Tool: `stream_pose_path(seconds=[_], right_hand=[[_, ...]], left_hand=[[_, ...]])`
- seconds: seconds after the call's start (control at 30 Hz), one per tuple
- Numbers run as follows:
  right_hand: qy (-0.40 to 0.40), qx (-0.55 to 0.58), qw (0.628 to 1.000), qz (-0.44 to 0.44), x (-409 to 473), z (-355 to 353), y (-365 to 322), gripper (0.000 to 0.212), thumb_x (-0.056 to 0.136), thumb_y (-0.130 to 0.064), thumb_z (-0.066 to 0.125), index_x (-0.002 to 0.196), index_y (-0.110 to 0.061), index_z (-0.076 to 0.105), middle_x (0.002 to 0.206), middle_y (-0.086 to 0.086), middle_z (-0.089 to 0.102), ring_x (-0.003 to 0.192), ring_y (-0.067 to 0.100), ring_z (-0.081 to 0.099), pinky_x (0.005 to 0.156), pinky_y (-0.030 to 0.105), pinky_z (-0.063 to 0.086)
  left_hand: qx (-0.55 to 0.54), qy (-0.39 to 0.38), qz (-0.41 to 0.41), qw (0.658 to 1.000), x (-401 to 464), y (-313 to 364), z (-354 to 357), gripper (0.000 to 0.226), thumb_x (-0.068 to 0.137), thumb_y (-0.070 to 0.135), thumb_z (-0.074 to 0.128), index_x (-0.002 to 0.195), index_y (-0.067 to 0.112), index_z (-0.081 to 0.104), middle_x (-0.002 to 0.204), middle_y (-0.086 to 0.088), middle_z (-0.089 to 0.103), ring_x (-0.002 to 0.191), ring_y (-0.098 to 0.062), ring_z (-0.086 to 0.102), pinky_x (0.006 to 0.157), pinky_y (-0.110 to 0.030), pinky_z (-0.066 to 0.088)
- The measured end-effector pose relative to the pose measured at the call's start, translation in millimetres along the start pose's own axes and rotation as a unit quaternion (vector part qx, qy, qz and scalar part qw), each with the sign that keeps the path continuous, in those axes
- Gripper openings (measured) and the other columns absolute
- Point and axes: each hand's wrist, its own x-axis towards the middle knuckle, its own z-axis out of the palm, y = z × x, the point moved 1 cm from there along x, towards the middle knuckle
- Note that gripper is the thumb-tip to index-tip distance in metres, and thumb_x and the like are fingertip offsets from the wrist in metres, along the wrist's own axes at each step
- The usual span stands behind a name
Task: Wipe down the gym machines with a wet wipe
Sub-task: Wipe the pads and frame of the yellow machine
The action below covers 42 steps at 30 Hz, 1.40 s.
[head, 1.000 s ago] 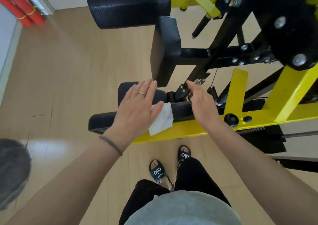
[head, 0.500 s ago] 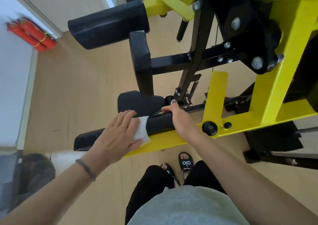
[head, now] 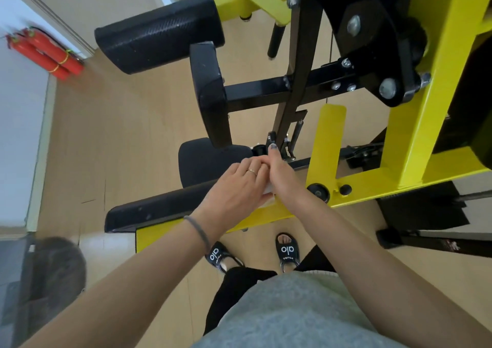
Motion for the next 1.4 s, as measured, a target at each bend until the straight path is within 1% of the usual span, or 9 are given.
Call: stream_pose_path(seconds=[0.1,0.23,0.37,0.63,0.8,0.97,1.13,1.27,1.4], right_hand=[[-0.034,-0.007,0.999,-0.019,-1.7,1.0,1.1,0.061,0.104,-0.061,0.015,0.104,-0.035,0.070,0.112,-0.004,0.072,0.114,0.014,0.062,0.109,0.040,0.045],[-0.035,-0.012,0.999,-0.016,-0.4,5.4,1.7,0.069,0.086,-0.074,0.014,0.110,-0.037,0.067,0.114,-0.008,0.075,0.128,0.020,0.056,0.119,0.050,0.030],[-0.022,-0.030,0.999,-0.018,-4.6,8.5,-1.2,0.080,0.088,-0.072,0.012,0.130,-0.029,0.064,0.118,-0.009,0.072,0.125,0.017,0.057,0.118,0.049,0.032],[0.004,-0.052,0.998,-0.033,-5.6,7.9,-0.6,0.062,0.108,-0.054,0.011,0.131,-0.029,0.063,0.130,-0.002,0.064,0.122,0.014,0.054,0.101,0.029,0.038],[0.013,-0.060,0.997,-0.036,-8.8,11.8,0.3,0.065,0.108,-0.053,0.008,0.141,-0.023,0.056,0.124,-0.005,0.069,0.123,0.014,0.053,0.095,0.028,0.036],[0.091,-0.117,0.985,-0.086,-21.7,34.2,-1.2,0.060,0.110,-0.048,0.016,0.133,-0.018,0.062,0.125,0.003,0.068,0.122,0.020,0.056,0.107,0.041,0.042],[0.145,-0.180,0.963,-0.142,-23.3,39.8,-3.6,0.049,0.110,-0.040,0.026,0.107,-0.015,0.068,0.104,0.005,0.071,0.102,0.023,0.064,0.089,0.039,0.049],[0.173,-0.297,0.912,-0.223,-21.4,48.8,-7.0,0.041,0.110,-0.036,0.029,0.086,-0.020,0.058,0.082,-0.003,0.062,0.081,0.021,0.061,0.074,0.037,0.046],[0.223,-0.412,0.827,-0.310,-27.6,67.5,-10.8,0.052,0.109,-0.038,0.020,0.086,-0.022,0.064,0.073,-0.010,0.061,0.072,0.013,0.058,0.089,0.039,0.046]], left_hand=[[-0.022,0.000,-0.010,1.000,-19.2,-15.0,7.7,0.064,0.100,0.050,0.031,0.145,0.005,0.042,0.134,-0.011,0.055,0.116,-0.028,0.054,0.099,-0.040,0.049],[-0.014,-0.026,-0.017,0.999,-58.0,-45.7,17.1,0.060,0.097,0.051,0.045,0.135,0.005,0.048,0.118,-0.010,0.062,0.100,-0.026,0.061,0.085,-0.038,0.056],[0.024,-0.013,-0.013,1.000,-53.8,-47.8,16.6,0.057,0.096,0.053,0.054,0.126,0.004,0.056,0.106,-0.010,0.063,0.088,-0.025,0.060,0.076,-0.036,0.055],[-0.008,0.024,-0.029,0.999,-14.7,-11.4,17.8,0.060,0.095,0.055,0.055,0.130,0.005,0.052,0.118,-0.011,0.062,0.103,-0.028,0.060,0.090,-0.039,0.053],[-0.020,-0.022,-0.062,0.998,-70.8,-51.4,25.7,0.062,0.089,0.058,0.059,0.127,0.010,0.056,0.114,-0.006,0.066,0.097,-0.023,0.064,0.084,-0.034,0.055],[-0.004,-0.016,-0.073,0.997,-60.0,-44.5,19.9,0.059,0.093,0.061,0.055,0.122,0.009,0.058,0.107,-0.006,0.065,0.093,-0.022,0.063,0.080,-0.033,0.054],[-0.038,0.027,-0.076,0.996,-22.3,-10.1,20.3,0.057,0.100,0.051,0.030,0.128,0.006,0.050,0.107,-0.008,0.060,0.093,-0.023,0.056,0.082,-0.035,0.052],[-0.037,-0.007,-0.084,0.996,-60.4,-38.7,29.0,0.060,0.097,0.057,0.043,0.132,0.009,0.051,0.121,-0.008,0.062,0.107,-0.024,0.061,0.095,-0.035,0.053],[0.002,-0.032,-0.113,0.993,-138.2,-99.9,53.9,0.067,0.097,0.065,0.038,0.117,0.005,0.058,0.104,-0.010,0.066,0.089,-0.028,0.064,0.075,-0.039,0.056]])
